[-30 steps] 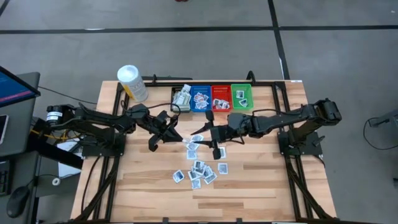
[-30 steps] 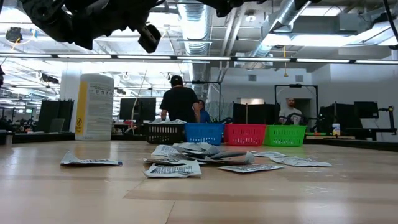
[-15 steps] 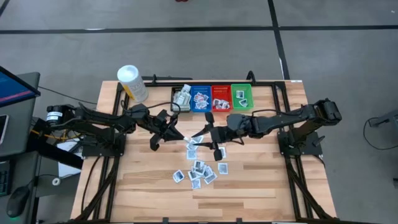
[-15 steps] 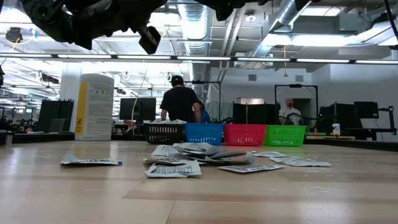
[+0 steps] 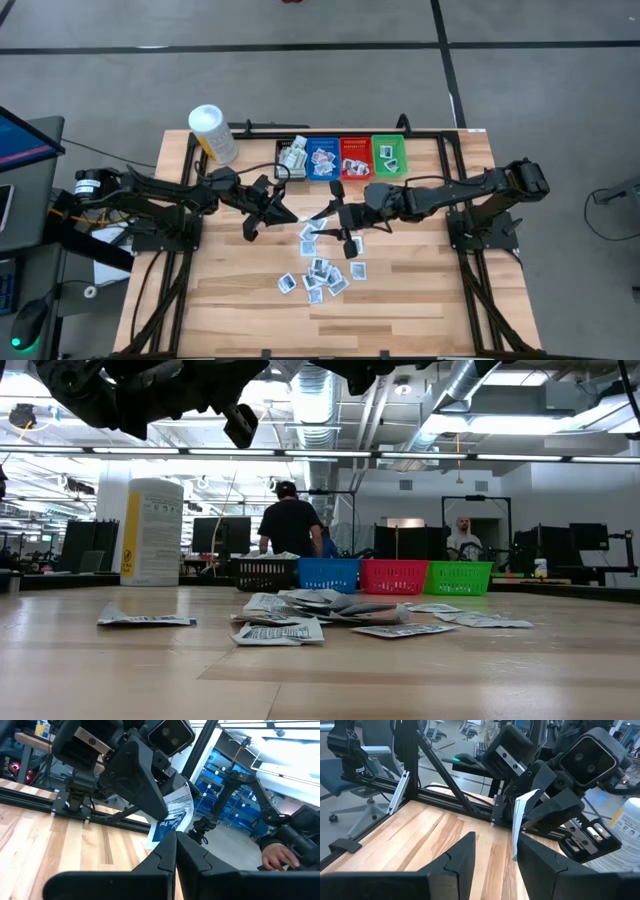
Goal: Pick & Place First Aid Supplies
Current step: Put the blue alcohol pad in the green bin
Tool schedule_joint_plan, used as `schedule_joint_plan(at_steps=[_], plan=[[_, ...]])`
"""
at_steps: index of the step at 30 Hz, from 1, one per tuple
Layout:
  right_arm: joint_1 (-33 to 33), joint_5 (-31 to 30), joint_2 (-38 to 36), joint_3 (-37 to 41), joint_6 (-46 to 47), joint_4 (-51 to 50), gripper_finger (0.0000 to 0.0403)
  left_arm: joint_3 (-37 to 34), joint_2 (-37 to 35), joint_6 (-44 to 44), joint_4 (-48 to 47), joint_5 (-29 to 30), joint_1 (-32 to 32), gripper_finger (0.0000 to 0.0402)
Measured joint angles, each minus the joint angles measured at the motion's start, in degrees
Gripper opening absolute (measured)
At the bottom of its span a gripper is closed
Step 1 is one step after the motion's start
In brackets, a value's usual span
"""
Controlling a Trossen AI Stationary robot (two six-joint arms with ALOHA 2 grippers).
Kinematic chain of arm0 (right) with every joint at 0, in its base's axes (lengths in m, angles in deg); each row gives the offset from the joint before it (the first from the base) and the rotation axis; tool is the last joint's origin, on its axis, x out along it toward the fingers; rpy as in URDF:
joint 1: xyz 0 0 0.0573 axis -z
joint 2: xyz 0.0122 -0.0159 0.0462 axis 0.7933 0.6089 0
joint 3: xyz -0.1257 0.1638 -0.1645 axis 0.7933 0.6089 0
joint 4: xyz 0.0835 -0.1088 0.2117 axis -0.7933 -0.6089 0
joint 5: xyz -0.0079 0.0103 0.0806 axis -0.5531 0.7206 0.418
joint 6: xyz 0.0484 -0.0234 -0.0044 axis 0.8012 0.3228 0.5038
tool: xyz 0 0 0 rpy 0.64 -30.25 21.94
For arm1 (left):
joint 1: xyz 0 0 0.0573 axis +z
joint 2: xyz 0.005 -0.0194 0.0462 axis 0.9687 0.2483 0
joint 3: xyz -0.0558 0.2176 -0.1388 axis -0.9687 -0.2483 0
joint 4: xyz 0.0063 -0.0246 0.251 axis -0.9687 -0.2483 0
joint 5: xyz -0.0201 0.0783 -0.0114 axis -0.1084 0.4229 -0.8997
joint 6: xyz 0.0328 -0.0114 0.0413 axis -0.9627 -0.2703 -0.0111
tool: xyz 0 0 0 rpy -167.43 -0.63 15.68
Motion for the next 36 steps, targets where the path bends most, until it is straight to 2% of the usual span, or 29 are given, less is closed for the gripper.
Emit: schedule_joint_plan(at_steps=[5,11,14,18,25,31,36], plan=[[0.11,-0.34,0.0,0.0,-0.01,1.7,0.0132,0.0,0.0,0.0,0.0,1.36,-0.02,0.0007],[0.11,-6.02,0.0,0.0,-0.01,1.82,0.0125,0.0,0.0,0.0,0.0,1.49,-0.25,0.0006],[0.13,-7.69,0.0,0.0,-0.01,1.65,0.0091,0.0,0.0,0.0,0.0,1.49,-0.37,0.0008],[0.13,-7.67,0.0,0.0,-0.01,1.16,0.0014,0.0,0.0,0.0,0.0,1.88,-0.35,0.0009],[0.11,-7.67,-0.02,0.0,1.68,0.1,0.0002,-0.02,0.0,0.1,-0.22,2.57,-0.35,0.0012],[0.17,-7.98,-0.02,0.0,1.98,-0.43,0.0001,-0.02,0.0,-0.12,-0.02,1.99,0.13,0.0056],[0.2,-10.09,-0.02,0.0,4.2,-2.59,0.0001,-0.02,-0.04,-4.33,-0.02,1.87,0.58,0.0107]])
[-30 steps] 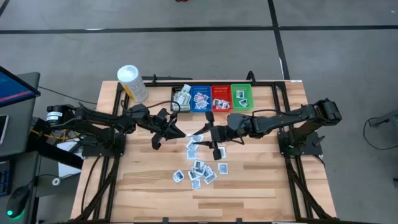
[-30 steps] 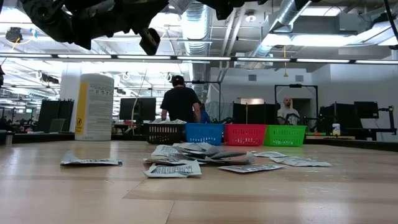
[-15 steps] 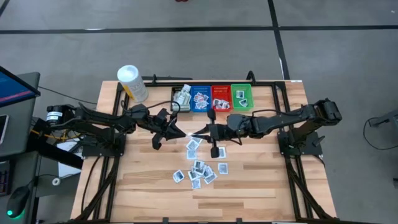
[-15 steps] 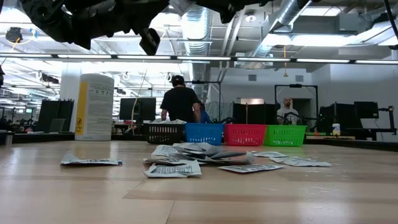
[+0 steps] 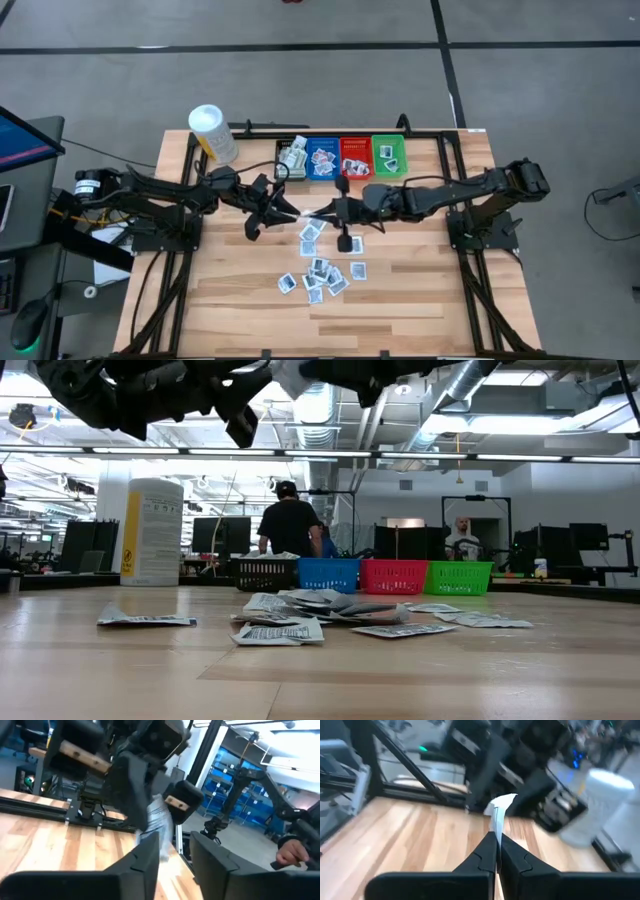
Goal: Pick & Place First Aid Supplies
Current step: Put the blue alcohol pad in the green bin
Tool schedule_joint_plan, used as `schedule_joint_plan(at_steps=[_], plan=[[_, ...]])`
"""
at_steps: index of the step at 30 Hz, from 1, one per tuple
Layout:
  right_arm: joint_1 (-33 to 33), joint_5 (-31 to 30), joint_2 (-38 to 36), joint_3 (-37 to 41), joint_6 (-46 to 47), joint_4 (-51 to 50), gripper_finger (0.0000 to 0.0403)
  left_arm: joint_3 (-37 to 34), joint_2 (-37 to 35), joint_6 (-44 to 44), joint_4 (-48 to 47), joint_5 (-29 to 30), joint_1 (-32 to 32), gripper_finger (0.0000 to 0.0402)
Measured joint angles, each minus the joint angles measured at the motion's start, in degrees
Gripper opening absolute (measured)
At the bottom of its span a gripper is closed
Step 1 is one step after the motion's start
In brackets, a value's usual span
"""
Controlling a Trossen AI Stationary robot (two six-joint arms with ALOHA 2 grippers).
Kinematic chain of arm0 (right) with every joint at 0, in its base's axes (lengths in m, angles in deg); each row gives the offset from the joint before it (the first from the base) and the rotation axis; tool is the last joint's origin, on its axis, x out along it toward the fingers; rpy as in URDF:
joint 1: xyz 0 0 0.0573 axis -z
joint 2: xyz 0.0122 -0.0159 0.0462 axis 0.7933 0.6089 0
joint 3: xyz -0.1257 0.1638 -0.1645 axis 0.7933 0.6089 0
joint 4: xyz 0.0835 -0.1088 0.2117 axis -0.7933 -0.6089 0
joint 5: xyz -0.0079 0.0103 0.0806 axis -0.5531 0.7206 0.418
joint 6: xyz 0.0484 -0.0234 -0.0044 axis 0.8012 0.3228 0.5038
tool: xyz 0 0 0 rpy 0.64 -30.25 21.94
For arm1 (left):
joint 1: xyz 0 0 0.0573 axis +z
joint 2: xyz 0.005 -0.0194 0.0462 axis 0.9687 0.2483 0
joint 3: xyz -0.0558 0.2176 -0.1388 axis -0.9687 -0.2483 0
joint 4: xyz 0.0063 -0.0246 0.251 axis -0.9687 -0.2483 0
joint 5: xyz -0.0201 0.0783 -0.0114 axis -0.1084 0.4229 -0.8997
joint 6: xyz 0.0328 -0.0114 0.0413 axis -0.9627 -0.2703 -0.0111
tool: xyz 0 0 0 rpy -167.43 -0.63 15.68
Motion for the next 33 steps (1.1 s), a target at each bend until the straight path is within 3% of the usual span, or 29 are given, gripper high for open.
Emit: schedule_joint_plan(at_steps=[3,9,17,21,33], plan=[[0.22,-2.66,-0.31,0.0,3.71,-4.84,0.0,0.0,0.0,-0.25,-0.02,-0.13,1.09,0.013],[2.64,-1.6,-2.21,0.01,10.96,-14.97,0.0,0.0,0.0,0.4,-0.51,-3.03,3.62,0.0147],[9.65,-15.44,-7.75,0.64,13.59,-37.36,0.0,0.0,0.0,-0.26,-1.69,-3.16,5.2,0.014],[15.97,-18.39,-8.98,1.4,16.24,-45.46,0.0,0.0,0.0,-0.48,-2.24,-2.94,5.65,0.0138],[30.99,-18.57,-4.0,1.64,16.87,-50.3,0.0,0.0,0.0,-0.45,-2.69,-2.8,5.63,0.0138]])
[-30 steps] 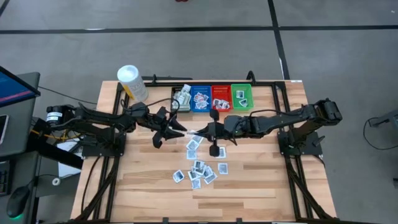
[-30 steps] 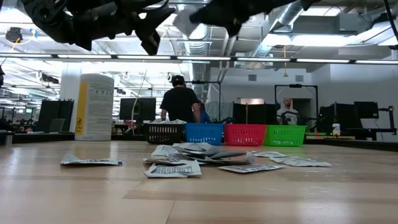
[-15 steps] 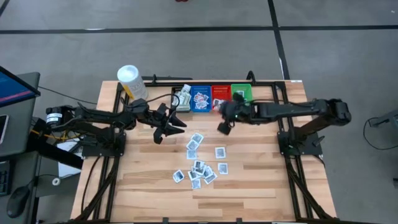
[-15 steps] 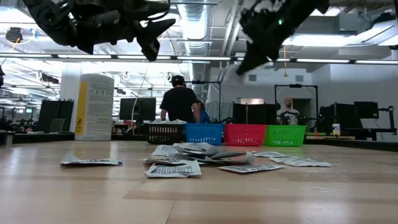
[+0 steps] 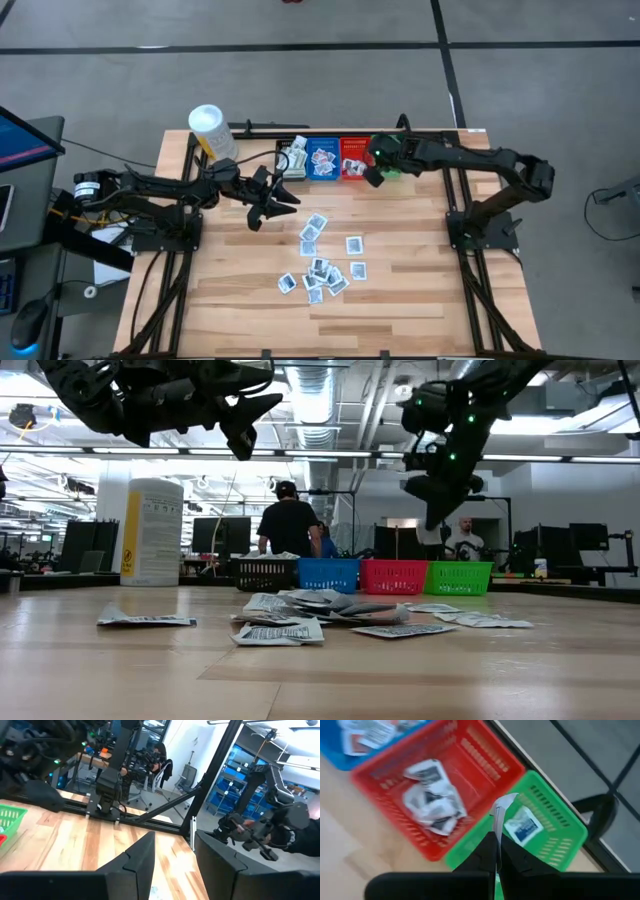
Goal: Pick & Place First Aid Supplies
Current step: Put the blue alcohol pad in the green bin
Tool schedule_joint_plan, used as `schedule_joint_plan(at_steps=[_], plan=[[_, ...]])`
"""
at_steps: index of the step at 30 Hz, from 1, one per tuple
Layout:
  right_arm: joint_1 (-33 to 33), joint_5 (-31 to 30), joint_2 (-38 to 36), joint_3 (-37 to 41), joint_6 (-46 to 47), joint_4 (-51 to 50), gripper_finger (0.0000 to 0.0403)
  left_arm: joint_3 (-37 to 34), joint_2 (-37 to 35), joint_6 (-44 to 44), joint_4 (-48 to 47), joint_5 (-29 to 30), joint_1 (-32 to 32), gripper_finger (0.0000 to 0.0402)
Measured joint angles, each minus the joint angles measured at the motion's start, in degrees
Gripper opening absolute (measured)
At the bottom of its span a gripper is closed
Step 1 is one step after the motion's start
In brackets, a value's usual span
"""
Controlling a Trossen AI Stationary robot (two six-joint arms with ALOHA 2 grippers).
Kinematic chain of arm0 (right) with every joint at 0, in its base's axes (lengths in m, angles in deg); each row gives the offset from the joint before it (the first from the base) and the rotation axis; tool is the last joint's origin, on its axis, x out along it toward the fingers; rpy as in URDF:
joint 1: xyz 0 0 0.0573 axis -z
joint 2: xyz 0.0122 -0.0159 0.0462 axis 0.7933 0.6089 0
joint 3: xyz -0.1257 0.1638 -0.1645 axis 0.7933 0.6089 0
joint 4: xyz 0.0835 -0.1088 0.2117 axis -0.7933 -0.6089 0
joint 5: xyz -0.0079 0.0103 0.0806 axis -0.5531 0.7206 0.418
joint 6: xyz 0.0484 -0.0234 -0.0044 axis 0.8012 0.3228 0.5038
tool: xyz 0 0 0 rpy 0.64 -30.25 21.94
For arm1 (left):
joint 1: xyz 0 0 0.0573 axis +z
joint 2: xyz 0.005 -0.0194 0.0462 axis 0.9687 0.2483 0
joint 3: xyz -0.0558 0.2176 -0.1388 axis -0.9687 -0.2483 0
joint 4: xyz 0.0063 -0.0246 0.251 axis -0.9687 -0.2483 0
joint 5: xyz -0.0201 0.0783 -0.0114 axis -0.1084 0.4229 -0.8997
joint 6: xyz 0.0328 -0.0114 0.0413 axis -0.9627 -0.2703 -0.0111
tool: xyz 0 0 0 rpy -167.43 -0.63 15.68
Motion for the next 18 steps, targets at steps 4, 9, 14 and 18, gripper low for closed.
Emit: schedule_joint_plan(at_steps=[4,9,14,18], plan=[[1.79,0.77,1.23,-0.02,0.95,-2.27,0.0001,0.0,0.0,1.35,-0.05,-0.99,-0.04,0.0138],[2.37,0.91,2.77,-0.02,1.03,-4.03,0.0025,0.0,0.0,1.81,-0.5,-2.58,-0.04,0.0138],[1.3,0.95,3.06,-0.02,1.5,-4.45,0.0081,0.0,0.01,1.96,-1.14,-2.59,-0.04,0.0138],[-0.82,0.65,2.43,0.0,4.48,-6.27,0.0124,0.0,0.0,1.03,-6.41,-2.64,-0.04,0.0138]])
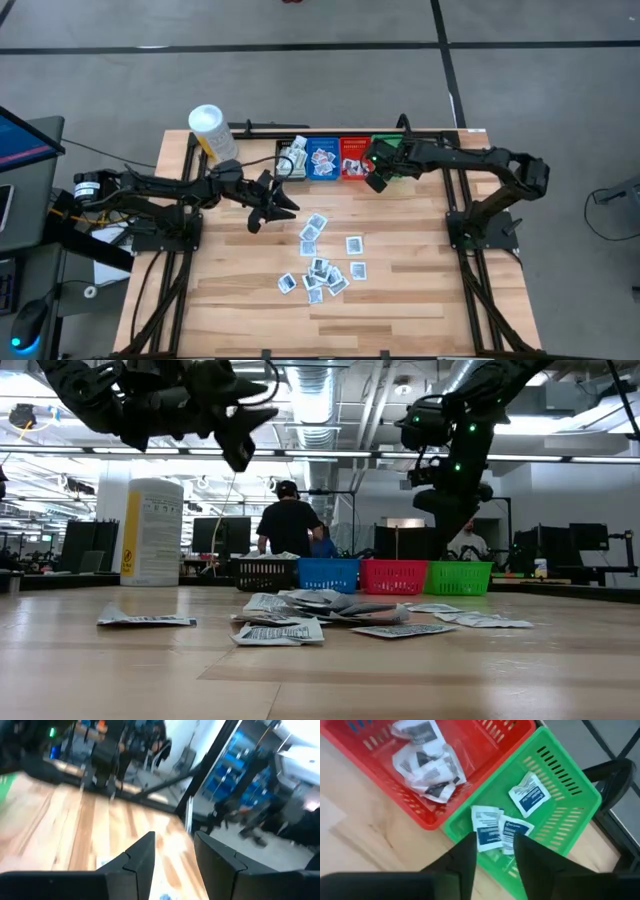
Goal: Pick & Place First Aid Supplies
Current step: Put the blue alcohol pad in the green bin
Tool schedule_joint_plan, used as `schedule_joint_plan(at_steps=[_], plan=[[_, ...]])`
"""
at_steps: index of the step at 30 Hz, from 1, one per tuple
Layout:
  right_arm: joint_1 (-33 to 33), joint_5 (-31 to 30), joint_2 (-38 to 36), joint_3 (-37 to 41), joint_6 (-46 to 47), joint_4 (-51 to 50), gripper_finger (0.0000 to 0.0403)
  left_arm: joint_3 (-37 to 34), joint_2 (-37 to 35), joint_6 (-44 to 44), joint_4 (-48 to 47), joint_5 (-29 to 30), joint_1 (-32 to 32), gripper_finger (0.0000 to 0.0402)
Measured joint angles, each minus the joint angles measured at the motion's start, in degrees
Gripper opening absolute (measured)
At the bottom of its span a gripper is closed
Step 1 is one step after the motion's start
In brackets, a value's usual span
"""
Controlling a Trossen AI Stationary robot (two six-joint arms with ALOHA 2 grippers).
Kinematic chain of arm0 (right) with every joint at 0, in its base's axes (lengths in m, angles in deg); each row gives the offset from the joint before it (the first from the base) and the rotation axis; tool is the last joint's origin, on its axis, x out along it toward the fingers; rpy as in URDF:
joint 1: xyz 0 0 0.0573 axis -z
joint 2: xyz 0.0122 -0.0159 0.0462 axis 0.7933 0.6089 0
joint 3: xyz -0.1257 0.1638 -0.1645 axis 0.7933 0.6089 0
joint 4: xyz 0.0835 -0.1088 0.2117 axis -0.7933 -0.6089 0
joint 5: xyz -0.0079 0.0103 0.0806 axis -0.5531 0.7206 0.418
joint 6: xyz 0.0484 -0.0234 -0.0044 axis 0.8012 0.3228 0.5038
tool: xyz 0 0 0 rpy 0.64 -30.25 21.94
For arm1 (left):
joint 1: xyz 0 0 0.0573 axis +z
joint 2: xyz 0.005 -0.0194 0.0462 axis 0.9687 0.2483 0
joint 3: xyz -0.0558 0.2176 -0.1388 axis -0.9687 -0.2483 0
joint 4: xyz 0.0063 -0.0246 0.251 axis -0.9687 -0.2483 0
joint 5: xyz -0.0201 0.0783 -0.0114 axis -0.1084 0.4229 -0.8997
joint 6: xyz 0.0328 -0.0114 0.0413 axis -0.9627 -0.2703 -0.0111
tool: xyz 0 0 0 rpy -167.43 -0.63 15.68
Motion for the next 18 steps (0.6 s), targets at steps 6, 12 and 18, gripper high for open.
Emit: schedule_joint_plan(at_steps=[6,12,18], plan=[[-11.57,-0.87,-6.86,-0.02,3.15,8.08,0.0154,0.0,-0.13,-6.73,-8.88,-0.12,-1.08,0.0138],[-28.09,-3.57,-13.18,-0.07,2.59,19.22,0.0171,0.0,-0.17,-16.06,-16.03,2.08,-7.26,0.0138],[-39.93,-3.67,-12.34,-0.07,4.87,21.05,0.0178,-0.02,-0.17,-24.82,-27.41,16.29,-17.76,0.0138]])
